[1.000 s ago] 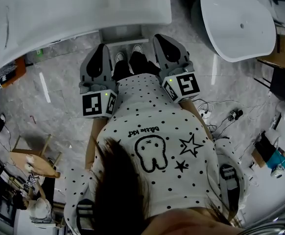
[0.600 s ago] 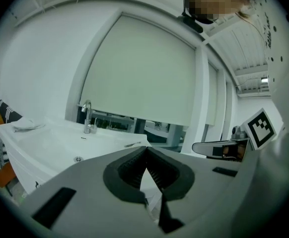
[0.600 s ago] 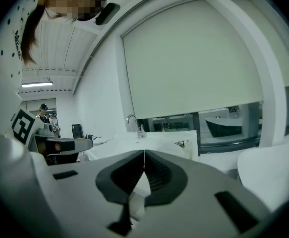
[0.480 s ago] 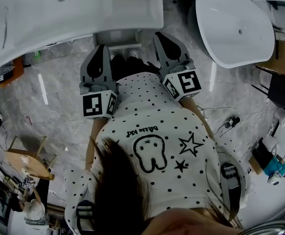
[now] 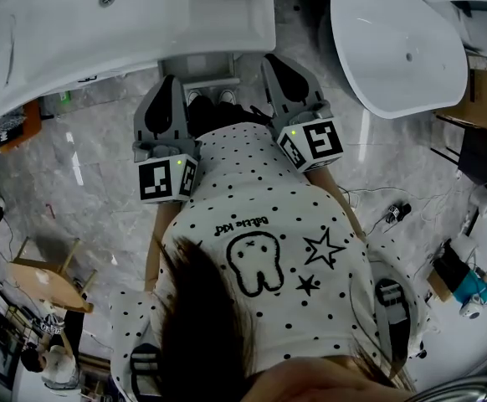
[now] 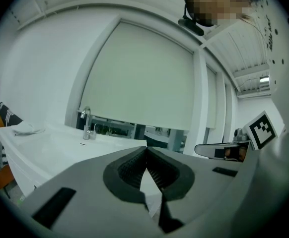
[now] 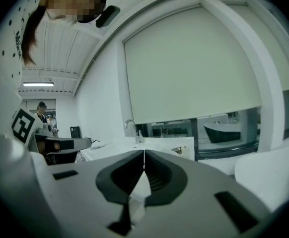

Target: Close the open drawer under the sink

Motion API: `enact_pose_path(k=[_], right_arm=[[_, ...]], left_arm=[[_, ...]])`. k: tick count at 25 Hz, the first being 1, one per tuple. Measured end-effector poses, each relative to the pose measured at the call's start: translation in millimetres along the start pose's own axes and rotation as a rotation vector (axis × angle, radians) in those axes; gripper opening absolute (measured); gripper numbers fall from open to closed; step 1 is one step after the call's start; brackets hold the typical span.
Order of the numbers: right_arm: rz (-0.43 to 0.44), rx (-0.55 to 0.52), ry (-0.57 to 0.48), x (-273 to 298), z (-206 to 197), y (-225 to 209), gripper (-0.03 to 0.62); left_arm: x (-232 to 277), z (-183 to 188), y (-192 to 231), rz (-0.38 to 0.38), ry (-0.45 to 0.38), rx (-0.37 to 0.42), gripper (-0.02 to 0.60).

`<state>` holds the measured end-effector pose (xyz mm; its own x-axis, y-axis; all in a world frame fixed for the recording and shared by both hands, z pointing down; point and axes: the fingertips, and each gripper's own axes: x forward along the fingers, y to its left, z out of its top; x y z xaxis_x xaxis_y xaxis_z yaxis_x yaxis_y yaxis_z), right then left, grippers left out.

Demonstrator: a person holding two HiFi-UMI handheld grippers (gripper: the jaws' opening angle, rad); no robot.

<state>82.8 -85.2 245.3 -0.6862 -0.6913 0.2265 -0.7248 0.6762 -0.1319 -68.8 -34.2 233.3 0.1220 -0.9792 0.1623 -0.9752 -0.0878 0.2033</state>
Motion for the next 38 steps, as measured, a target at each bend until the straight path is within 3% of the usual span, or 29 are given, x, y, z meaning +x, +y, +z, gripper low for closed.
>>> enact_pose_path(k=[11, 22, 27, 30, 32, 35, 38], right_arm=[[-0.017, -0.016, -0.019, 0, 3, -1, 0.015], [-0.003, -0.022, -0.015, 6, 6, 1, 0.015], [-0.004, -0.028, -0.003, 8, 4, -3, 0.015], [-0.008, -0.026, 0.007, 6, 1, -4, 0.015], [-0.01, -0.021, 0.02, 4, 0, -6, 0.015], [-0.007, -0.022, 0.051, 0, -4, -8, 0.015], [-0.005, -0.049, 0.076, 3, -11, -4, 0.015]], left_arm=[[-1, 4, 2, -0.005, -0.028, 0.015, 0.006], [3, 4, 18, 0.016, -0.017, -0.02, 0.006], [3, -19, 54, 0.095, 0.103, 0.07, 0.007], [-2, -51, 72, 0.13, 0.222, 0.077, 0.008], [-4, -77, 77, 0.131, 0.301, 0.053, 0.009], [-9, -120, 73, 0.105, 0.412, 0.018, 0.11], [-15, -161, 77, 0.087, 0.502, 0.035, 0.114]])
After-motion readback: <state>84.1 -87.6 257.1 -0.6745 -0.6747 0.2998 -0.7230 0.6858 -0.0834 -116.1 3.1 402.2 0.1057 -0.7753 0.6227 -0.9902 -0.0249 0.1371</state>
